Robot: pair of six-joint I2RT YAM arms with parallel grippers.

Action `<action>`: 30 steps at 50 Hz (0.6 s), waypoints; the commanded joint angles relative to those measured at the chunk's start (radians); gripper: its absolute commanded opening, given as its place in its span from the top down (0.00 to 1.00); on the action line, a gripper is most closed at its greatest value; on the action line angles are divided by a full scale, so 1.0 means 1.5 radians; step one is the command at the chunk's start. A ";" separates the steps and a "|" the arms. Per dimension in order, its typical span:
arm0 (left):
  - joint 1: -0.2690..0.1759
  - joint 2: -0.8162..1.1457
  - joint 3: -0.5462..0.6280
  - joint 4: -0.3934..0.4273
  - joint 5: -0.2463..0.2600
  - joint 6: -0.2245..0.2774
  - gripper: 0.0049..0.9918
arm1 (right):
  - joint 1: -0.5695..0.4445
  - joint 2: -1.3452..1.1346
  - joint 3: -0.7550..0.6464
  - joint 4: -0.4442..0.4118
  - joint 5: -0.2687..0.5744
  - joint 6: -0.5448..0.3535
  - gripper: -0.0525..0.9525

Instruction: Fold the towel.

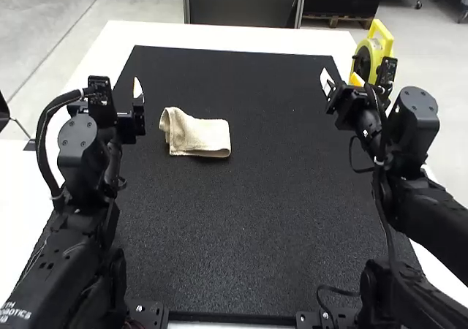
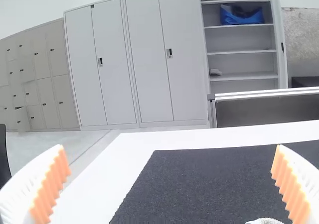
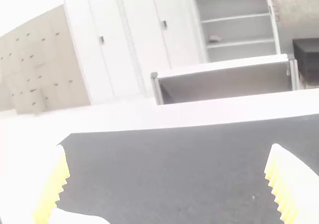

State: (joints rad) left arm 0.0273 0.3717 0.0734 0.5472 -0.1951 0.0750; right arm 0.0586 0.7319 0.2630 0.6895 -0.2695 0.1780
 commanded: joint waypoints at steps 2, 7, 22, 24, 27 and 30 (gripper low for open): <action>0.005 -0.067 -0.008 -0.014 -0.006 0.023 0.03 | -0.034 -0.054 -0.006 -0.006 -0.042 -0.007 0.04; 0.004 -0.122 -0.019 -0.030 -0.006 0.036 0.03 | -0.051 -0.096 -0.013 -0.011 -0.053 -0.007 0.04; 0.002 -0.238 -0.037 -0.064 0.004 0.045 0.03 | -0.077 -0.234 -0.043 -0.026 -0.083 -0.008 0.04; 0.001 -0.240 -0.037 -0.063 0.012 0.044 0.03 | -0.079 -0.262 -0.051 -0.032 -0.083 -0.009 0.04; 0.001 -0.242 -0.037 -0.062 0.017 0.039 0.03 | -0.083 -0.298 -0.058 -0.041 -0.083 -0.011 0.04; 0.001 -0.243 -0.037 -0.062 0.026 0.031 0.03 | -0.090 -0.338 -0.063 -0.053 -0.083 -0.015 0.04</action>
State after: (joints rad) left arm 0.0269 0.0250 0.0181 0.4454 -0.1848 0.1268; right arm -0.0498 0.3222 0.1730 0.6205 -0.3748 0.1711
